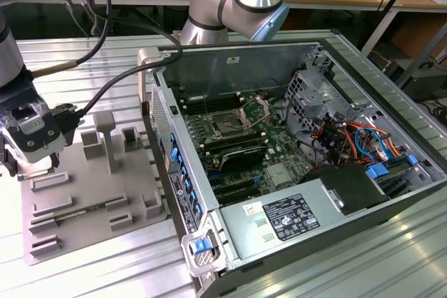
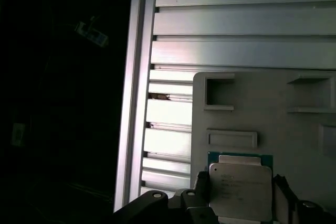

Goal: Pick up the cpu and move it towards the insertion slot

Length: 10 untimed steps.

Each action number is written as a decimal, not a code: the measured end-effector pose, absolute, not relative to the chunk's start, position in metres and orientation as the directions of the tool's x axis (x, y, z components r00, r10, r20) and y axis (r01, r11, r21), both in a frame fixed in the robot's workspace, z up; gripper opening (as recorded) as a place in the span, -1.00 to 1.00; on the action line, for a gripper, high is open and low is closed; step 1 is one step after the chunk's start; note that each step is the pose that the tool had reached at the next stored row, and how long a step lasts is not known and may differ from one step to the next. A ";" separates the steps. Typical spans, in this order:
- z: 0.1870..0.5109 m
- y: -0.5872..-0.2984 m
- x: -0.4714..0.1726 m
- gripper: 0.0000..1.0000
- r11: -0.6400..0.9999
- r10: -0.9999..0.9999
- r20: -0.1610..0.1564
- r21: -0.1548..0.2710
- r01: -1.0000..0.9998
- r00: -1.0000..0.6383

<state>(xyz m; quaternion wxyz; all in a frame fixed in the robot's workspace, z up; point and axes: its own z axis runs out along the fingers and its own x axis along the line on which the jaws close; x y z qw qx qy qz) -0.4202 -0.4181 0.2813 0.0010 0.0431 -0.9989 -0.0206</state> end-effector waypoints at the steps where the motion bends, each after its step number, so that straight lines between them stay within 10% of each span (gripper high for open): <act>1: 0.285 -0.418 -0.420 0.09 0.995 -0.086 0.000 0.041 -0.086 -0.996; 10: 0.290 -0.418 -0.420 0.09 0.995 -0.086 0.000 0.041 -0.086 -0.996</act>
